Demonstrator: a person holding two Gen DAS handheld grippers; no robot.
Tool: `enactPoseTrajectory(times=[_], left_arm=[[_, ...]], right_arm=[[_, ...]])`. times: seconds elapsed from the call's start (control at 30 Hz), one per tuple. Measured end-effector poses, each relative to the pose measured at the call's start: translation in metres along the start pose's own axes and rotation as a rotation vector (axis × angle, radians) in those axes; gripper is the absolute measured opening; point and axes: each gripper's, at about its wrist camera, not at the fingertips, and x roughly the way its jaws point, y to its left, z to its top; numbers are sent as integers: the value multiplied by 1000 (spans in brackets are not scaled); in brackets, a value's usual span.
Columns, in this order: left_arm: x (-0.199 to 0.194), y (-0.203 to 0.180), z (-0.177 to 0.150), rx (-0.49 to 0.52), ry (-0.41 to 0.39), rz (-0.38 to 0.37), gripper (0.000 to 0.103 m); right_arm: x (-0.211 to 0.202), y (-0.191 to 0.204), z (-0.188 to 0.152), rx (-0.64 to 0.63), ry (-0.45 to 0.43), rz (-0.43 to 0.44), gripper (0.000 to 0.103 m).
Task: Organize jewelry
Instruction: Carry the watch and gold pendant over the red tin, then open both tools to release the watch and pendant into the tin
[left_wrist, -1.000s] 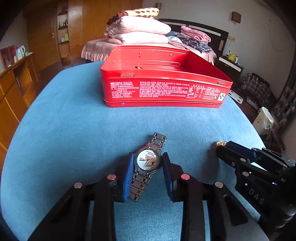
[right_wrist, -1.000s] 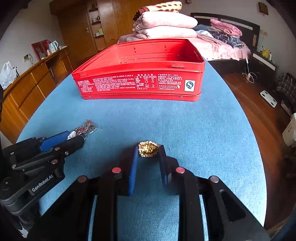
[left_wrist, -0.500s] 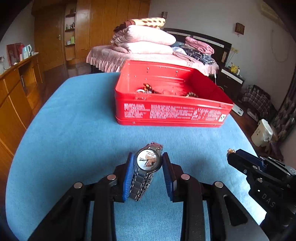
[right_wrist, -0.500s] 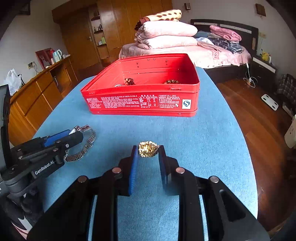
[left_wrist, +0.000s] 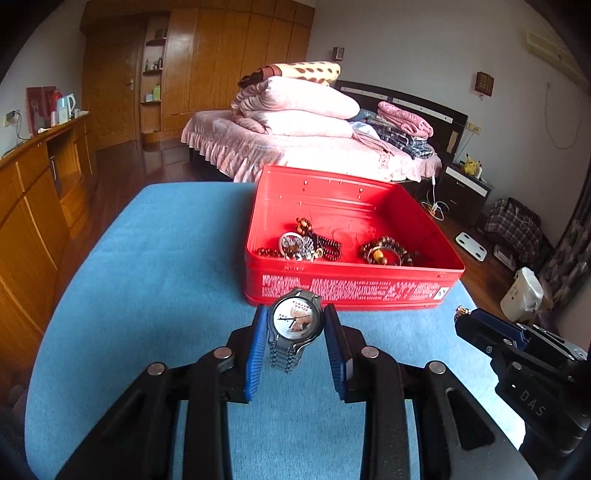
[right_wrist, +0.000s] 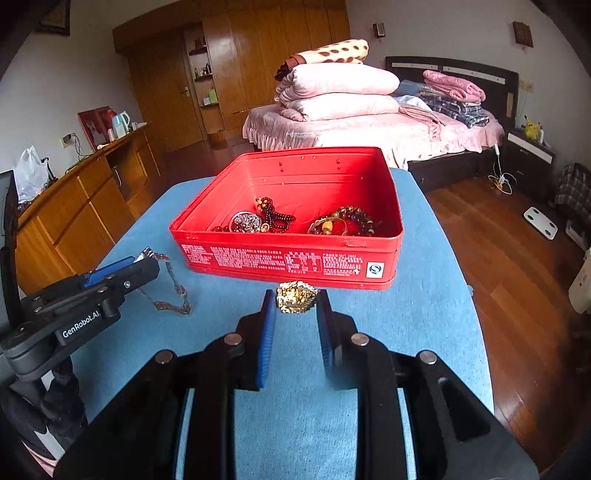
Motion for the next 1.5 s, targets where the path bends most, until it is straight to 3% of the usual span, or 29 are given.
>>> enactPoseTrajectory(times=[0.33, 0.53, 1.03, 1.4, 1.47, 1.5], left_arm=[[-16, -2, 42, -24, -103, -16, 31], [-2, -12, 73, -10, -127, -6, 31], [92, -21, 93, 29, -4, 29, 31], [113, -14, 86, 27, 43, 24, 31], [114, -14, 85, 26, 51, 23, 31], [116, -13, 86, 25, 57, 22, 31]], right_arm=[[0, -3, 38, -13, -47, 7, 21], [15, -5, 61, -7, -41, 13, 21], [81, -28, 98, 41, 39, 1, 21], [110, -29, 99, 36, 79, -4, 21], [111, -29, 98, 34, 79, -15, 24], [112, -29, 98, 34, 79, -21, 30]])
